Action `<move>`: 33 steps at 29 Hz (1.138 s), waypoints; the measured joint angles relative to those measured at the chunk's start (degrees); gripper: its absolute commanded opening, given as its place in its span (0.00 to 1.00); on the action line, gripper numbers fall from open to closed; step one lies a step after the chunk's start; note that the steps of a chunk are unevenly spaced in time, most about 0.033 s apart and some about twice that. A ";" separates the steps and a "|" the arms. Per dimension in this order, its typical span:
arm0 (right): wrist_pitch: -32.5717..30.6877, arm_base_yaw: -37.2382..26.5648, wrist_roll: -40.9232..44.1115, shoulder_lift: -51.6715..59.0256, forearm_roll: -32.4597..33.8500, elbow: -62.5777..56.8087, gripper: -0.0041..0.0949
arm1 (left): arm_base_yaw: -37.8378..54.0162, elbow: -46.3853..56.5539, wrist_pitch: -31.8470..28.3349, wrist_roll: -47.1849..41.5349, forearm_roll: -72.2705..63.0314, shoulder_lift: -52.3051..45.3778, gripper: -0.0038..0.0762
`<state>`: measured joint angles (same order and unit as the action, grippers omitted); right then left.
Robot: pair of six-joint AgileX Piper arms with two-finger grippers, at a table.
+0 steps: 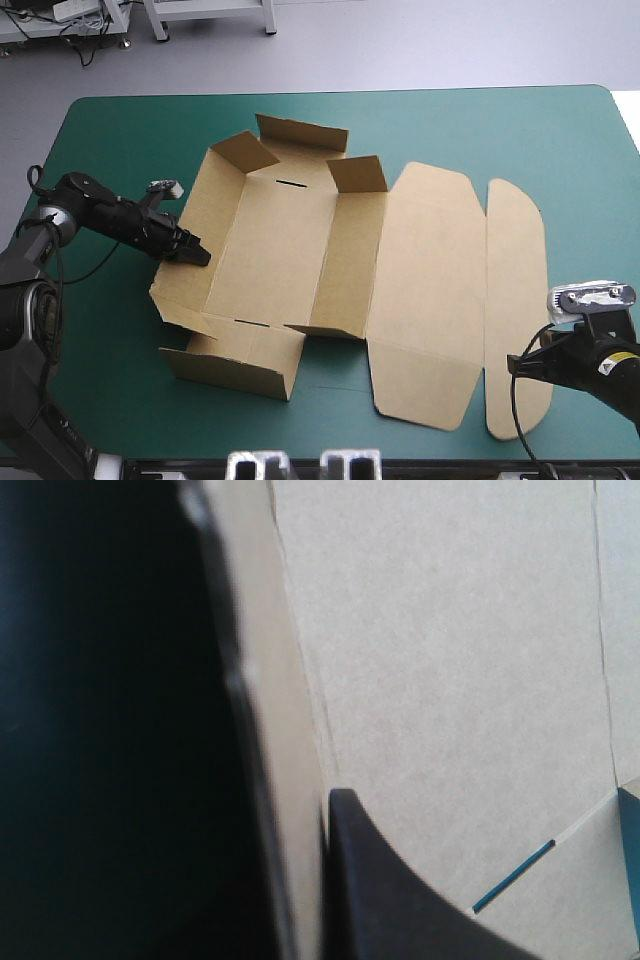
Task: Fold the box
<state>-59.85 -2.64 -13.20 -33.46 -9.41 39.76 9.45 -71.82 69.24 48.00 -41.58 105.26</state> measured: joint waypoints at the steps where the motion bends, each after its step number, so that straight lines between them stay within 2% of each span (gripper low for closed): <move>1: 0.00 0.00 0.00 0.00 0.00 0.00 0.02 | -1.00 -0.51 0.00 1.30 0.08 -0.18 0.04; 4: 0.00 0.00 0.00 0.00 0.00 0.00 0.02 | -3.42 -3.76 0.08 4.01 0.20 -0.97 0.04; 13: 0.25 0.00 0.00 0.00 0.00 0.00 0.02 | -10.29 -22.08 0.86 2.77 6.64 -4.46 0.04; 22: 6.87 0.00 0.00 -0.20 -2.33 0.00 0.02 | -25.92 -31.89 1.47 10.18 26.13 -8.22 0.04; 31: 12.33 0.00 -1.22 -8.46 -3.29 8.07 0.02 | -40.45 -32.46 -7.03 11.07 47.09 -8.22 0.04; 33: 13.16 0.00 -1.92 -12.97 -5.13 13.07 0.02 | -42.96 -32.46 -10.99 8.80 51.78 -8.22 0.04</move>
<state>-46.69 -2.64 -15.11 -46.43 -14.54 52.83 -33.50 -104.28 58.25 56.80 10.20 97.03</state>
